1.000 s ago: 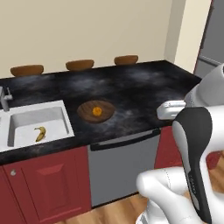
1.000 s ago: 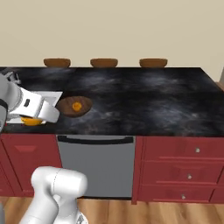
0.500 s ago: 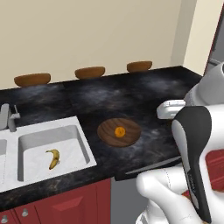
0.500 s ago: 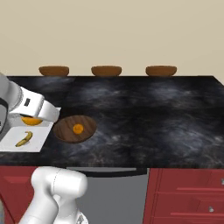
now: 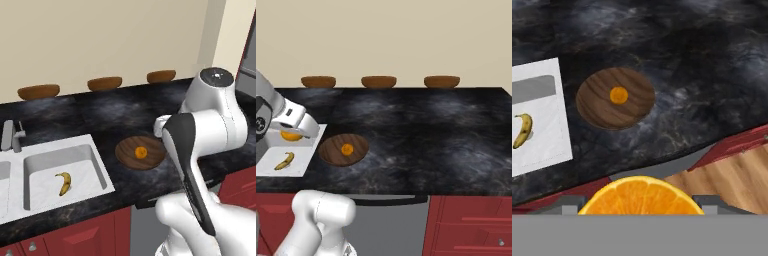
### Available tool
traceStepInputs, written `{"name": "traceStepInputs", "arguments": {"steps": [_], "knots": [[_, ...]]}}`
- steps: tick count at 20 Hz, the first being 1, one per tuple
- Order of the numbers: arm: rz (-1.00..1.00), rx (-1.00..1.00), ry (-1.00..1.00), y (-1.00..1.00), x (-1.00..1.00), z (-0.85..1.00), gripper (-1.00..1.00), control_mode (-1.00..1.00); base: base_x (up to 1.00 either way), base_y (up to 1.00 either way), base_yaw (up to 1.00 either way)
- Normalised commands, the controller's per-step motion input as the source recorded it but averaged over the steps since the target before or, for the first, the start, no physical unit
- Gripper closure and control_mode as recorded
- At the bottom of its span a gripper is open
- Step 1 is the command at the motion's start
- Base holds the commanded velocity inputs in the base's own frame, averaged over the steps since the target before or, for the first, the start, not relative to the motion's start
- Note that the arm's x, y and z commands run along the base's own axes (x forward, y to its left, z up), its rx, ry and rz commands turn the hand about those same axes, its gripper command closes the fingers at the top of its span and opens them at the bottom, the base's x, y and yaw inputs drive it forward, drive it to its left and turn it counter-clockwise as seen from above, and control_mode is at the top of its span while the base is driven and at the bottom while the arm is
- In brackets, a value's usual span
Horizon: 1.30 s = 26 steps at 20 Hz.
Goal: Pick the oranges from the cabinet and place them in one bowl. Pick the banana from the sink and place it in the other bowl.
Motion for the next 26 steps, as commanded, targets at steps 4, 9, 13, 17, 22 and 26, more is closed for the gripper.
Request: {"name": "traceStepInputs", "arguments": {"steps": [4,9,13,17,22,26], "knots": [[-0.02,-0.02,0.17,0.11,1.0,-0.43,1.0,-1.0,0.0,0.0,0.0],[-0.02,-0.01,0.02,0.11,0.94,-0.47,1.0,-1.0,0.0,0.0,0.0],[0.0,0.05,0.17,0.02,0.9,-0.55,1.0,-1.0,0.0,0.0,0.0],[0.01,0.07,0.26,0.0,0.91,-0.64,1.0,-1.0,0.0,0.0,0.0],[0.0,-0.04,0.07,0.01,0.77,-0.57,1.0,-1.0,0.0,0.0,0.0],[0.0,-0.02,0.08,0.0,0.81,-0.66,1.0,-1.0,0.0,0.0,0.0]]}}
